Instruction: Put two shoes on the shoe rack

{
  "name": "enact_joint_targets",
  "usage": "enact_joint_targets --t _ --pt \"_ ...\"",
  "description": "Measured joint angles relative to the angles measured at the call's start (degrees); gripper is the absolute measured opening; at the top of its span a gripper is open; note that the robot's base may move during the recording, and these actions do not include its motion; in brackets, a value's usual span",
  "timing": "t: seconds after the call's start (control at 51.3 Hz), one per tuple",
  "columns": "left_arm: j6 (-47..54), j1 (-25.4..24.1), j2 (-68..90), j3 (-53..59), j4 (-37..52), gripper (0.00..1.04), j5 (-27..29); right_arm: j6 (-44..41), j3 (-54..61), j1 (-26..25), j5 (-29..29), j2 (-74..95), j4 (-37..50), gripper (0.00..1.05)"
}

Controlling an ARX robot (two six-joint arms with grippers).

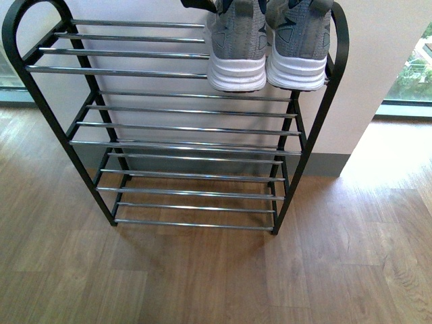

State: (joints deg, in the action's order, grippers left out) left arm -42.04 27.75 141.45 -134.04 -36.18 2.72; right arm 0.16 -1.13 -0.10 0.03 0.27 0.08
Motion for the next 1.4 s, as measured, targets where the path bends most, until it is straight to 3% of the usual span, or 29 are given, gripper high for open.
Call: enact_joint_targets --t 0.098,0.195,0.312,0.39,0.449,0.546,0.761,0.878,0.936,1.014,1.073,1.229,1.326,1.404 --pt "-0.24 0.87 -7.19 10.58 5.09 0.87 -1.01 0.0 0.0 0.0 0.0 0.0 0.0 0.95" --pt "1.09 1.77 -13.0 19.37 9.09 0.97 0.63 0.0 0.0 0.0 0.0 0.0 0.0 0.95" --pt "7.32 2.8 -21.33 32.28 16.04 0.95 9.29 0.0 0.0 0.0 0.0 0.0 0.0 0.95" --pt "18.43 2.84 -30.6 46.69 28.39 0.95 23.23 0.0 0.0 0.0 0.0 0.0 0.0 0.95" --pt "26.77 1.84 -37.64 56.76 37.38 0.95 30.62 0.0 0.0 0.0 0.0 0.0 0.0 0.95" --pt "39.21 -0.85 -48.94 73.05 53.37 0.95 38.21 0.0 0.0 0.0 0.0 0.0 0.0 0.95" --pt "58.58 -4.35 -69.92 100.3 83.19 0.95 41.2 0.0 0.0 0.0 0.0 0.0 0.0 0.95" --pt "60.41 -4.61 -78.18 106.99 87.65 0.95 43.3 0.0 0.0 0.0 0.0 0.02 0.0 0.95" --pt "58.99 -5.42 -81.35 107.51 84.56 0.92 39.3 0.0 0.0 0.0 0.0 0.0 0.0 0.95" --pt "50.38 -9.27 -87.56 108.5 68.43 0.75 21.07 0.0 0.0 0.0 0.0 0.0 0.0 0.95" --pt "46.71 -11.3 -90.68 111.91 65.2 0.63 14.05 0.0 0.0 0.0 0.0 0.0 0.0 0.95" --pt "42.97 -16.06 -96.96 118.97 65.24 0.27 8.68 0.0 0.0 0.0 -0.02 0.0 0.0 0.95" --pt "42.58 -17.88 -99.84 121.81 65.24 0.09 6.71 0.0 0.0 0.0 -0.02 0.02 0.0 0.95" --pt "42.29 -18.84 -101.42 123.16 65.16 0.01 5.92 0.0 0.0 0.0 -0.02 0.0 0.0 0.95"
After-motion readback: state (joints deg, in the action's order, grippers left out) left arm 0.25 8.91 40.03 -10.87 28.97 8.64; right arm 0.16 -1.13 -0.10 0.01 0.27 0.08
